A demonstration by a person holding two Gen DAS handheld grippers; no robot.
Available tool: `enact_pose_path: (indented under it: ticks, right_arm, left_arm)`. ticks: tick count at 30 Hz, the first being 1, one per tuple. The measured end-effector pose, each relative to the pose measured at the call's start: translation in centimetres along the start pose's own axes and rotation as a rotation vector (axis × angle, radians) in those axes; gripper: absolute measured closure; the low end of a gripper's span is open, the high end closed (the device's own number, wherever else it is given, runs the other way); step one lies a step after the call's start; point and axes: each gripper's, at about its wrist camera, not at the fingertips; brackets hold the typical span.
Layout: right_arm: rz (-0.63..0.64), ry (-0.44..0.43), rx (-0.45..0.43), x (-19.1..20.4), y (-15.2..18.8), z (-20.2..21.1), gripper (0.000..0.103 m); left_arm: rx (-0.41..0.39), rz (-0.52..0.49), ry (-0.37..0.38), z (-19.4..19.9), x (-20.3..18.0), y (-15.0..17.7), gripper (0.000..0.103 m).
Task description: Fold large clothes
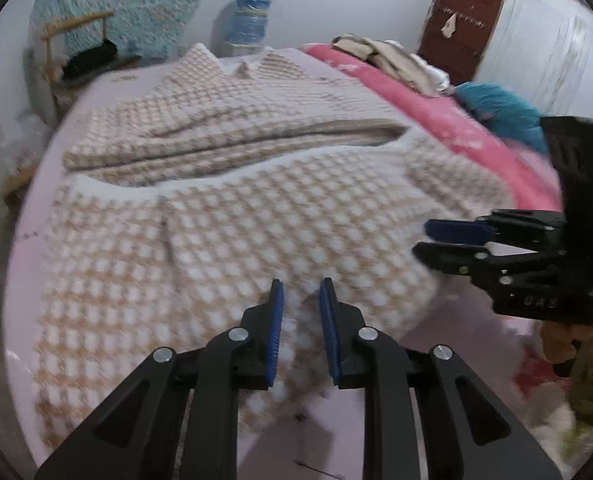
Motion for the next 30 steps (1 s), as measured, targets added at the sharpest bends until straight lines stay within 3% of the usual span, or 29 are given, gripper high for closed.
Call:
enact_pose_path:
  ticks: [5,8,11,14,17,20,24,26,30]
  right_arm:
    - [0.012,0.045,0.001,0.3,-0.3,0.6,0.072]
    - [0.027,0.042,-0.042,1.2,-0.2,2.7,0.078]
    - [0.055,-0.009,-0.077,1.9,0.3,3.9,0.078]
    - [0.07,0.012,0.001,2.3,0.9,1.1,0.078]
    - [0.083,0.03,-0.026,2.3,1.1,0.0,0.078]
    - [0.057,0.036,-0.004,2.2,0.6,0.5,0.078]
    - [0.061,0.025,-0.044,2.3,0.8,2.4,0.078]
    - [0.05,0.044,-0.009,2.0,1.2,1.1,0.078]
    - [0.038,0.05,-0.021,2.0,0.9,0.9,0.078]
  left_arm:
    - [-0.011,-0.001,-0.006,0.2,0.0,-0.8,0.084]
    - [-0.061,-0.043,0.093,2.4,-0.8,-0.8,0.084]
    - [-0.055,-0.085,0.177,2.8,-1.8,0.0,0.084]
    - [-0.005,-0.106,0.115,0.9,-2.5,0.7,0.083]
    - [-0.015,-0.098,0.09,-0.1,-2.3,0.6,0.082]
    - [-0.013,-0.093,0.088,0.2,-2.5,0.1,0.083]
    - [-0.042,-0.113,0.121,1.5,-2.8,0.2,0.083]
    - [-0.011,-0.102,0.095,0.2,-2.5,0.5,0.082]
    - [-0.008,-0.066,0.105,0.2,-2.3,0.0,0.082]
Point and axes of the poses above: each gripper's, at about its wrist camera, not at the fingertips, and z roughly against the way its jaws point, x to its left, y to its underside, and after that the axes turned 1 degree about -z, right-handed
